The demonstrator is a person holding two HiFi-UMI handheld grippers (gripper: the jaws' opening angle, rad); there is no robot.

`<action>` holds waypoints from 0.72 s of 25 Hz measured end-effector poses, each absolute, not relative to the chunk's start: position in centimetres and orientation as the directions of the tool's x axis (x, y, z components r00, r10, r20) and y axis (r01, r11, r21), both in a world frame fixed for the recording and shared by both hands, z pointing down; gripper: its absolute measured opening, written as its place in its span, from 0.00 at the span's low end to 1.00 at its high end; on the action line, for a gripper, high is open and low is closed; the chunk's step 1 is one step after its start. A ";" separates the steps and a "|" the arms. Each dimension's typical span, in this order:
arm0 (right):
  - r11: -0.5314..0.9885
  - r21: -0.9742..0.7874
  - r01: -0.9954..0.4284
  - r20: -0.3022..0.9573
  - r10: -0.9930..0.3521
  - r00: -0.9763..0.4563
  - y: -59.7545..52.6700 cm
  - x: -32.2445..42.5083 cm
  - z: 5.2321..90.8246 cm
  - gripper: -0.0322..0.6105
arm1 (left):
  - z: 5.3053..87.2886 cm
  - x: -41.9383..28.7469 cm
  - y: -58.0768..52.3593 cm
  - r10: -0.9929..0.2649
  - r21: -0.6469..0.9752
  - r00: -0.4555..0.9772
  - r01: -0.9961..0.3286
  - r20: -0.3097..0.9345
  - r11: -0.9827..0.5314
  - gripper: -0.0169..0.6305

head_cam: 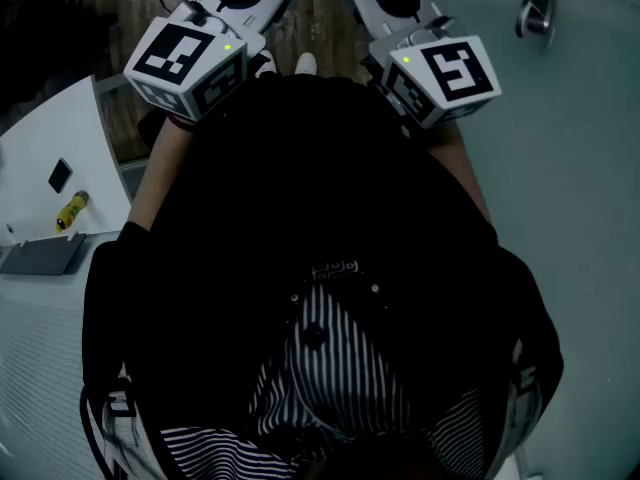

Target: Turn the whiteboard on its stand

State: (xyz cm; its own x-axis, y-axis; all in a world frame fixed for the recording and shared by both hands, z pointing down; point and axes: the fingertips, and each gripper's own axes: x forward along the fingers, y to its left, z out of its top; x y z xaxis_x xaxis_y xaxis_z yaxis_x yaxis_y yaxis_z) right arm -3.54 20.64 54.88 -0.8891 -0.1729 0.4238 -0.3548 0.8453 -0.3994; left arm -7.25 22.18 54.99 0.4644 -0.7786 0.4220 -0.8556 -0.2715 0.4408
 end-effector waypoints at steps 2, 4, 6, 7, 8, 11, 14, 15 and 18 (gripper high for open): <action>0.841 -0.406 -0.358 0.424 -0.173 -0.889 20.5 -3.4 55.1 0.05 | 55.2 -7.4 22.3 -0.778 0.438 0.457 -0.860 0.430 -0.263 0.02; 0.834 -0.413 -0.366 0.426 -0.178 -0.887 20.2 -3.1 55.2 0.05 | 55.3 -7.4 22.4 -0.778 0.438 0.456 -0.860 0.432 -0.261 0.02; 0.824 -0.425 -0.374 0.429 -0.180 -0.885 19.8 -2.9 55.5 0.05 | 55.2 -7.4 22.3 -0.777 0.441 0.460 -0.858 0.430 -0.265 0.02; 0.818 -0.438 -0.373 0.431 -0.173 -0.885 19.6 -2.9 55.6 0.05 | 55.2 -7.4 22.2 -0.776 0.441 0.462 -0.857 0.430 -0.266 0.02; 0.812 -0.451 -0.369 0.433 -0.163 -0.887 19.6 -2.9 55.7 0.05 | 55.2 -7.4 22.3 -0.774 0.440 0.461 -0.858 0.434 -0.264 0.02; 0.821 -0.450 -0.352 0.442 -0.138 -0.887 20.2 -3.3 56.1 0.05 | 55.9 -7.9 22.8 -0.764 0.399 0.427 -0.884 0.483 -0.242 0.02; 0.853 -0.423 -0.305 0.433 -0.105 -0.895 21.4 -3.9 56.0 0.05 | 56.4 -8.4 23.1 -0.765 0.381 0.407 -0.896 0.499 -0.228 0.02; 0.859 -0.424 -0.285 0.427 -0.088 -0.900 21.8 -4.0 55.9 0.05 | 56.3 -8.3 23.1 -0.766 0.387 0.412 -0.893 0.493 -0.230 0.02; 0.868 -0.443 -0.225 0.428 -0.015 -0.903 22.9 -4.6 55.6 0.05 | 55.8 -7.7 22.8 -0.761 0.408 0.447 -0.875 0.471 -0.261 0.02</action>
State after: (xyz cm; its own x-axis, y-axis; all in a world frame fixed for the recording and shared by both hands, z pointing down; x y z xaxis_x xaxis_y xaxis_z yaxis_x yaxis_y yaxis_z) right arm -4.62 22.89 55.56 -0.9034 -0.0154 0.4284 -0.2248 0.8680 -0.4427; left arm -7.67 22.85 55.81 0.4469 -0.7607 0.4708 -0.8747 -0.2611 0.4084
